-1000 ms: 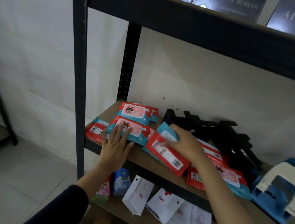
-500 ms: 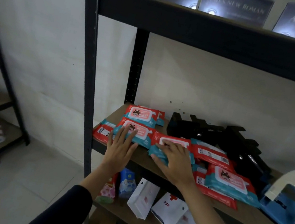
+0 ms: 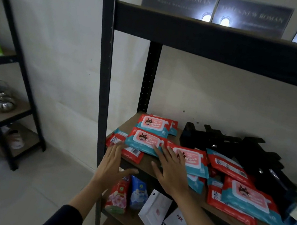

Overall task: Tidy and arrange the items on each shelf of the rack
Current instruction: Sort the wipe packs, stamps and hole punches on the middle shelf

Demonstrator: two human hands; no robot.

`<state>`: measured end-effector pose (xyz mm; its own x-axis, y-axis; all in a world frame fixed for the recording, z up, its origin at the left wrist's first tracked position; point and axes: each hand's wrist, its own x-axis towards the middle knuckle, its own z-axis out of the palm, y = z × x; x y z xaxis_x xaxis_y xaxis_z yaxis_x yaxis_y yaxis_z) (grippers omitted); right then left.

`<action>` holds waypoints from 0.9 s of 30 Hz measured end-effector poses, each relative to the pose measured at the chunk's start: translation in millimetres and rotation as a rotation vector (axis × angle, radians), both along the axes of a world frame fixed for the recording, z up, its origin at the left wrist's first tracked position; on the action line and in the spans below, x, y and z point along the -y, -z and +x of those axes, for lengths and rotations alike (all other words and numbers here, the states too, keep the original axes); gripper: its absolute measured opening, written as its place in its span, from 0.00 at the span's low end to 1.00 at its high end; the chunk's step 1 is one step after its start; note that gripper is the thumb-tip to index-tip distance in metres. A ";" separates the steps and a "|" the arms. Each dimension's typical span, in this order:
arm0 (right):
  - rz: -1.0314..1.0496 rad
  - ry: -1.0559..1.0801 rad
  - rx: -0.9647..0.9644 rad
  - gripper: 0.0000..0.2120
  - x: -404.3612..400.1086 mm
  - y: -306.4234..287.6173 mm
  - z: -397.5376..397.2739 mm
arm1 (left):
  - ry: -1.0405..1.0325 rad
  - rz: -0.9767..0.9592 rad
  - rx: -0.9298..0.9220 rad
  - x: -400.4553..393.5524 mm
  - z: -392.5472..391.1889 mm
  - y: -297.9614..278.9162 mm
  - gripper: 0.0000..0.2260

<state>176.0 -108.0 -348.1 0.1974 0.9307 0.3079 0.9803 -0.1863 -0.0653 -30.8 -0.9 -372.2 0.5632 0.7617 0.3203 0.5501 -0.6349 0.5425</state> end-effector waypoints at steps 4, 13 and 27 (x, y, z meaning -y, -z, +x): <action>0.022 -0.007 -0.008 0.28 -0.6 2.3 1.3 | 0.046 0.184 -0.160 -8.8 -5.7 4.7 0.37; 0.034 -0.006 -0.035 0.28 0.0 1.7 0.4 | 0.124 0.197 -0.153 -26.8 -8.2 -23.0 0.20; 0.037 0.010 -0.039 0.27 -0.2 2.5 0.7 | 0.232 -0.022 0.068 -42.1 -4.1 -62.7 0.05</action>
